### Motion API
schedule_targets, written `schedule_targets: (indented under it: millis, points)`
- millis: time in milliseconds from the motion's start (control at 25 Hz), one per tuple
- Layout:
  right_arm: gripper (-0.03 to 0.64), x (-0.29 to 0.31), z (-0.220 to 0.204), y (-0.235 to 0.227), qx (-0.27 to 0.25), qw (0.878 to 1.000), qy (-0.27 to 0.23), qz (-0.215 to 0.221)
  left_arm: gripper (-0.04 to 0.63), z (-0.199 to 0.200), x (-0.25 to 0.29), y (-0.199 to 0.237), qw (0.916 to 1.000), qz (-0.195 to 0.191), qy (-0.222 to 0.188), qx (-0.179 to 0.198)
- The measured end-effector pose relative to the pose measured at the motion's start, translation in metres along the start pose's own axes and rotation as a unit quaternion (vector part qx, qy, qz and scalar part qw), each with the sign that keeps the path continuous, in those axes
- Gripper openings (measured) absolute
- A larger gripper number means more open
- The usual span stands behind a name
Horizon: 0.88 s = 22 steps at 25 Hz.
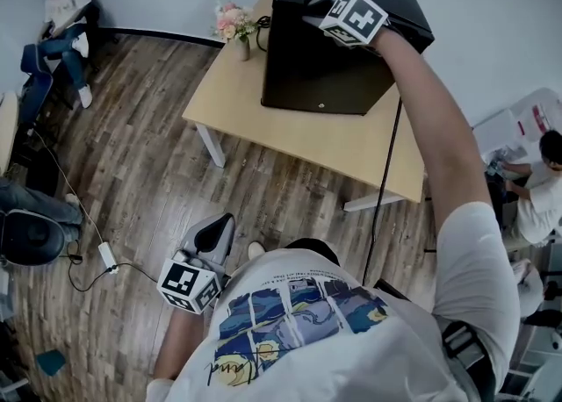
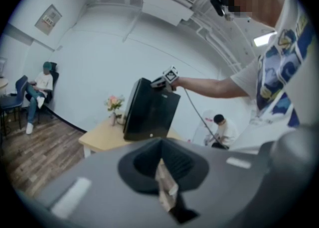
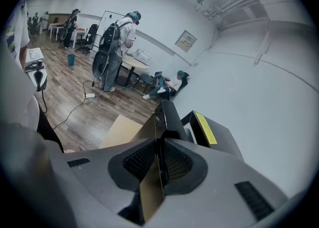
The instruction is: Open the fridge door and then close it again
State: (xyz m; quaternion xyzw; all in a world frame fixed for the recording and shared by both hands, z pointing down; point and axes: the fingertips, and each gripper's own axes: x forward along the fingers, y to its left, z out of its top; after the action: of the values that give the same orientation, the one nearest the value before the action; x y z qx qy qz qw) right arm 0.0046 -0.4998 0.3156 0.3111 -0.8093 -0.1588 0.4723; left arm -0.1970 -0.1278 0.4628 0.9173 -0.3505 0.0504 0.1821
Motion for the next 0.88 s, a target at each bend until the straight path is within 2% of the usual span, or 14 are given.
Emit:
schedule_targets:
  millis: [440, 880]
  points:
    - [0.055, -0.025, 0.002, 0.031, -0.031, 0.999, -0.018, 0.022, 0.009, 0.002, 0.009, -0.008, 0.9997, -0.025, 0.006, 0.005]
    - [0.057, -0.048, 0.001, 0.063, -0.045, 0.997, -0.038, 0.041, 0.009, -0.003, 0.026, -0.017, 0.9973, -0.071, 0.019, 0.006]
